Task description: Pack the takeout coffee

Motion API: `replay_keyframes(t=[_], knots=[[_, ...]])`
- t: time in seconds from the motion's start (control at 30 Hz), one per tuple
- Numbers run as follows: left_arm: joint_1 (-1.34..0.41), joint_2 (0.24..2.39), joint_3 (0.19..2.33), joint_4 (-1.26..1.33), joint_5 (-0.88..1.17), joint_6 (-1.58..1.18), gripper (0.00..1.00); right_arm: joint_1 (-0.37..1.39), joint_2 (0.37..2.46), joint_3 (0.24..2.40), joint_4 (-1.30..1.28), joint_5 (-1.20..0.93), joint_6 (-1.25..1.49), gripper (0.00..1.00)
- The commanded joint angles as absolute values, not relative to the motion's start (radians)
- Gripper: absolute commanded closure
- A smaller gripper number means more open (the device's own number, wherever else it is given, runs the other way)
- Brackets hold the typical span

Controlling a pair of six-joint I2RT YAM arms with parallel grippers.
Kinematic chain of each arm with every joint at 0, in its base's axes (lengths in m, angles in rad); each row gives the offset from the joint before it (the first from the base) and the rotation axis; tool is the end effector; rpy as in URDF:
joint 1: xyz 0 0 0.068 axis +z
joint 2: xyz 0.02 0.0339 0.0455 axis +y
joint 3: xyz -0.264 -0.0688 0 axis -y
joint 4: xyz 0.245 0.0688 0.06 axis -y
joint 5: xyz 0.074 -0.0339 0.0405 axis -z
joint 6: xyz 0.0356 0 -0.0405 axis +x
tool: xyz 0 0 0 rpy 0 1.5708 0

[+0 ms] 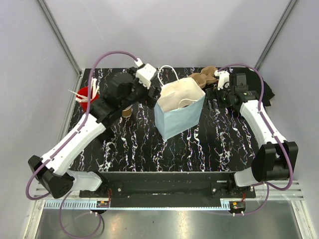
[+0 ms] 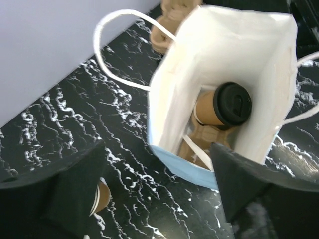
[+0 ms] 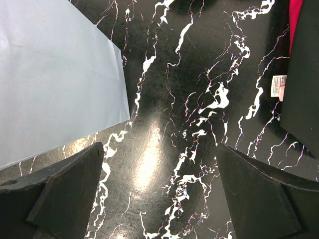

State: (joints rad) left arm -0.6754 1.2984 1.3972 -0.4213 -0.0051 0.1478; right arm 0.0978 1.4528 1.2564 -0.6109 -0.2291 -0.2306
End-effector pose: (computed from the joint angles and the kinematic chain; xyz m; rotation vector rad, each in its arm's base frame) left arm 0.2271 -0.1817 0.4169 0.7605 1.7509 -0.3538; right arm 0.3138 0.0389 0.3082 -0.4930 2.3088 0.2079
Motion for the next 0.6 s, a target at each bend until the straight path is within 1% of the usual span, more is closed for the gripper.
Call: replay_keyframes(t=[0.0,0.2,0.27,0.37,0.47,0.57], knots=[[-0.629,1.215,1.473,-0.396,-0.006,0.143,0.01,0.094,1.447,1.269,-0.603,-0.244,-0.229,0.0],[-0.528,1.152,1.471,-0.411,-0.005,0.132,0.01,0.094,1.442,1.272,-0.603,-0.247,-0.222,0.0],[-0.485,1.129,1.473,-0.42,0.037,0.112,0.01,0.092,1.442,1.273,-0.606,-0.247,-0.222,0.0],[-0.349,1.103,1.467,-0.422,0.107,0.074,0.01,0.092,1.437,1.273,-0.606,-0.249,-0.221,0.0],[-0.258,1.089,1.45,-0.422,0.176,0.048,0.01,0.094,1.44,1.279,-0.614,-0.247,-0.216,0.0],[-0.232,1.078,1.404,-0.416,0.218,0.052,0.01,0.094,1.447,1.298,-0.62,-0.22,-0.221,0.0]])
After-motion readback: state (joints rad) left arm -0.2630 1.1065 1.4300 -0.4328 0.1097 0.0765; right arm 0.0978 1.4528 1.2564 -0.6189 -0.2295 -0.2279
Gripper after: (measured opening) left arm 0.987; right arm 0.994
